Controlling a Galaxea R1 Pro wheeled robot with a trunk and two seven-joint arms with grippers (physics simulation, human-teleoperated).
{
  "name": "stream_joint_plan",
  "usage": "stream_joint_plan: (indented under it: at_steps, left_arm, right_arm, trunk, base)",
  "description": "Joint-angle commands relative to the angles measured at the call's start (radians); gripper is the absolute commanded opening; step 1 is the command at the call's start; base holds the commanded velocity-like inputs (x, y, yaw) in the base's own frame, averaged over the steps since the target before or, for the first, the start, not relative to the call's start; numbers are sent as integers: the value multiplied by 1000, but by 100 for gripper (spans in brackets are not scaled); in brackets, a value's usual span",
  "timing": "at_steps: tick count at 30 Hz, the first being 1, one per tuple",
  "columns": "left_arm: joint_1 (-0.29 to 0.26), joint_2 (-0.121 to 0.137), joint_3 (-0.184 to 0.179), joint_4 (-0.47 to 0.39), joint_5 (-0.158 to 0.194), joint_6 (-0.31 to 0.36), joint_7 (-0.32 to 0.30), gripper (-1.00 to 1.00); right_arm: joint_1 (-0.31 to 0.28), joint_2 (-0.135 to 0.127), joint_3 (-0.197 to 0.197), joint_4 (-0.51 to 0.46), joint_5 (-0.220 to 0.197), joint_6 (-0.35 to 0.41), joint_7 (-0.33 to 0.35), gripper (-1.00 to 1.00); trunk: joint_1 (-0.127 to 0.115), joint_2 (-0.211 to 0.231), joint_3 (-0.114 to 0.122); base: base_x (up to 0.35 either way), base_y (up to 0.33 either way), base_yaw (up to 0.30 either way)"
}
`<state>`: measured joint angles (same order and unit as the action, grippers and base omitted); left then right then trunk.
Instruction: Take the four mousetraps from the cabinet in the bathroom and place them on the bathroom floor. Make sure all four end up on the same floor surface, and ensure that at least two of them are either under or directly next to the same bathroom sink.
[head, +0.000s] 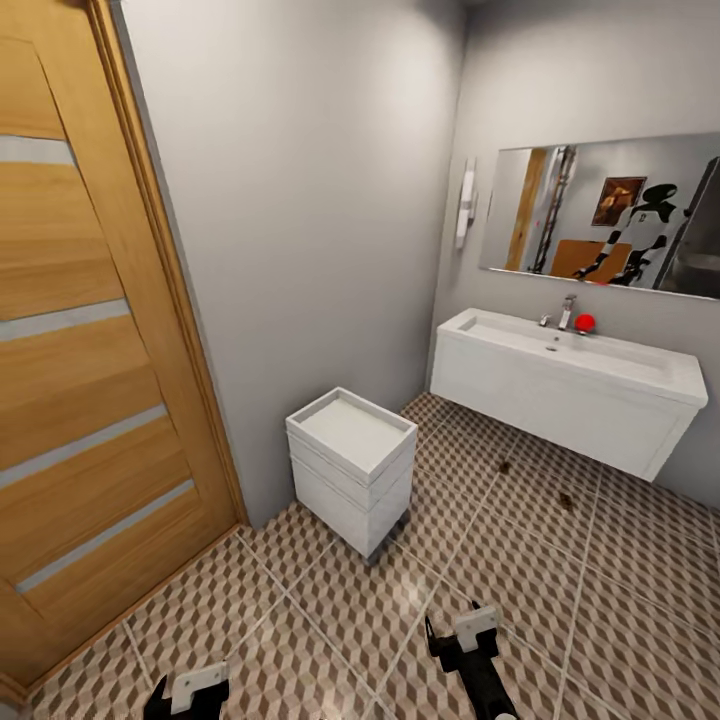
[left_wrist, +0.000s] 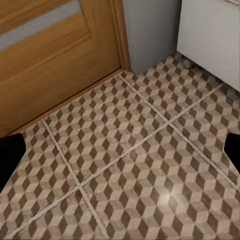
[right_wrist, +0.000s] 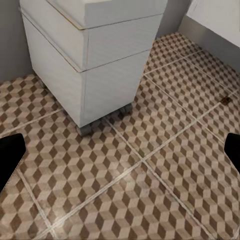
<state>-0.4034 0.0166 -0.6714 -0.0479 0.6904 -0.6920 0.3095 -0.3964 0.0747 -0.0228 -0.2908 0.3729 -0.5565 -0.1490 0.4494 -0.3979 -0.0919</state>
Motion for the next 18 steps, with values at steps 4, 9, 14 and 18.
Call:
stream_joint_plan:
  at_steps: [4,9,14,18]
  left_arm:
    - [-1,-1,-9,-1,0,0,10,100]
    - [-1,-6,-9,1,0,0,10,100]
    - [-1,-7,-8,3,0,0,10,100]
    - [-1,-7,-9,3,0,0,10,100]
  right_arm:
    - [-1,0,-2,1,11,-2,-7,100]
    - [-1,0,-2,1,11,-2,-7,100]
    - [-1,0,-2,1,11,-2,-7,100]
    - [-1,0,-2,1,12,-2,-7,100]
  trunk:
    - [1,-2,-4]
    - [1,-2,-7]
    - [1,-2,-9]
    - [1,-2,-11]
  base:
    - [0,0,248]
    - [0,0,248]
    - [0,0,248]
    - [0,0,248]
